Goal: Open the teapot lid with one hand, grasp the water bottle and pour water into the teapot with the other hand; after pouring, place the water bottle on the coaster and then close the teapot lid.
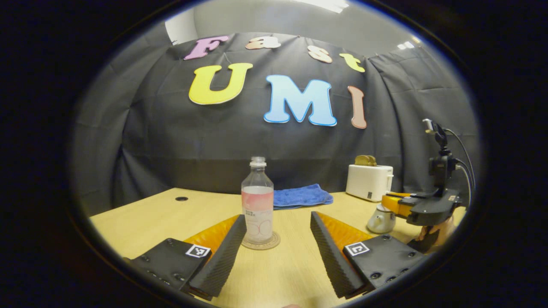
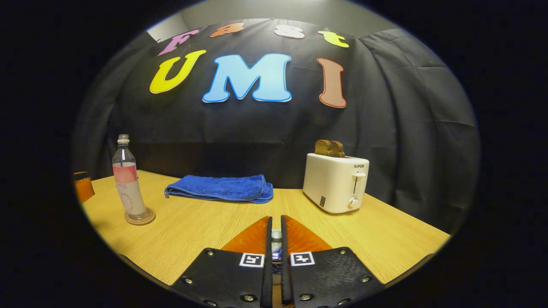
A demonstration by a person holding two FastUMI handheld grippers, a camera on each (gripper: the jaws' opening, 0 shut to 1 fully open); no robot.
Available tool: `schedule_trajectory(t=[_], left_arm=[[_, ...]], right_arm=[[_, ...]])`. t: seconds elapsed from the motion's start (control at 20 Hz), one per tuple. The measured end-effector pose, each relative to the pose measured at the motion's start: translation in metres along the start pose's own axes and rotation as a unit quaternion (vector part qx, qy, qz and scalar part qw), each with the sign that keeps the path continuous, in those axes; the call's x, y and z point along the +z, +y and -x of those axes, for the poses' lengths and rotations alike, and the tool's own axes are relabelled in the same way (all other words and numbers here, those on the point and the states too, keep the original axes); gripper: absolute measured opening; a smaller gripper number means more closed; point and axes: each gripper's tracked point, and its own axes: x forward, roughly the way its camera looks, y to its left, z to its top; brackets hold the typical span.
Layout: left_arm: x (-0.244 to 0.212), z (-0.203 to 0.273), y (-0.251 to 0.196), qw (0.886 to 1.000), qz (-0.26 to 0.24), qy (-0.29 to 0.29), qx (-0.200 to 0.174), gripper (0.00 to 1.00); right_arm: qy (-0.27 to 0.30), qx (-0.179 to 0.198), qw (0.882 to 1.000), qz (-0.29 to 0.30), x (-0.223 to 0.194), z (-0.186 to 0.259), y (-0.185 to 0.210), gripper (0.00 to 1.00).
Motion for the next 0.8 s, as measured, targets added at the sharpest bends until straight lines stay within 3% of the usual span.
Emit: schedule_trajectory(t=[0.05,0.15,0.3,0.35,0.55,0.8], left_arm=[[-0.001,0.001,0.000,1.000,0.002,0.001,0.001,1.00],[0.000,0.004,-0.003,1.000,0.006,0.002,-0.002,1.00],[0.000,0.009,-0.009,1.000,-0.006,0.004,0.000,1.00],[0.001,0.012,-0.013,1.000,-0.009,0.005,-0.002,1.00],[0.003,0.029,-0.031,1.000,-0.029,0.002,0.000,1.00],[0.002,0.065,-0.050,1.000,-0.026,-0.009,0.008,1.00]], right_arm=[[-0.003,0.000,1.000,0.011,0.002,0.000,0.001,0.15],[-0.012,-0.008,1.000,0.017,0.011,0.006,-0.005,0.42],[-0.021,-0.002,1.000,0.006,0.027,0.025,0.001,0.65],[-0.021,0.008,1.000,0.006,0.031,0.034,0.008,0.76],[-0.012,0.033,0.999,-0.018,0.030,0.081,0.027,0.92],[-0.032,0.009,0.999,-0.041,0.014,0.142,0.029,0.93]])
